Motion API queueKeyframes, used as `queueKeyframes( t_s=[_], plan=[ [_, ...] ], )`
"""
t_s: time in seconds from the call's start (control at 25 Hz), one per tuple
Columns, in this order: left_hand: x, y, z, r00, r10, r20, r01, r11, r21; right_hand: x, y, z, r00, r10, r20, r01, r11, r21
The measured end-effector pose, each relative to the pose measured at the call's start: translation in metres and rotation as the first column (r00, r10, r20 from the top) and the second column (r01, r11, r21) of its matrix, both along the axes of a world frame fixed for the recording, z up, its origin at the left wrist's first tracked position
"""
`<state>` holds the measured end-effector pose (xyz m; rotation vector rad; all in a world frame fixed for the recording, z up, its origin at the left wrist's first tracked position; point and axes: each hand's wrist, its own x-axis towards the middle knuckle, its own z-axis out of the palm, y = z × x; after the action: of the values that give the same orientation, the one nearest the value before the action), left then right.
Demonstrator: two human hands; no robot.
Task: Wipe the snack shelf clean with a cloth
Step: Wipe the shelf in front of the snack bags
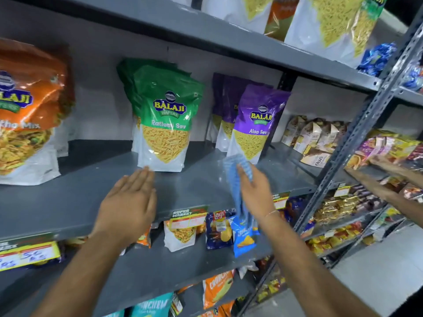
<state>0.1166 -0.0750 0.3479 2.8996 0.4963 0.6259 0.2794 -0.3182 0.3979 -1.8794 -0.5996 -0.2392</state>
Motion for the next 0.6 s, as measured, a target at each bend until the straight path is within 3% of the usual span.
queueKeyframes(
  t_s=[0.08,0.2,0.4,0.6],
  plan=[
    [0.040,-0.051,0.008,0.993,-0.112,0.026,0.113,0.994,-0.002,0.044,-0.033,0.014,0.998,-0.052,-0.021,0.054,0.996,0.073],
    [0.114,-0.107,0.013,0.982,-0.185,-0.027,0.184,0.982,-0.042,0.104,-0.063,0.025,0.999,-0.030,0.018,0.029,0.999,0.046],
    [0.170,-0.126,-0.009,0.987,-0.023,-0.161,0.016,0.999,-0.050,0.164,-0.064,0.019,0.946,0.184,0.268,-0.152,0.979,-0.133],
    [0.170,-0.126,-0.014,0.980,0.026,-0.197,-0.044,0.995,-0.088,0.181,-0.023,0.011,0.887,0.335,0.319,-0.270,0.934,-0.233]
  ],
)
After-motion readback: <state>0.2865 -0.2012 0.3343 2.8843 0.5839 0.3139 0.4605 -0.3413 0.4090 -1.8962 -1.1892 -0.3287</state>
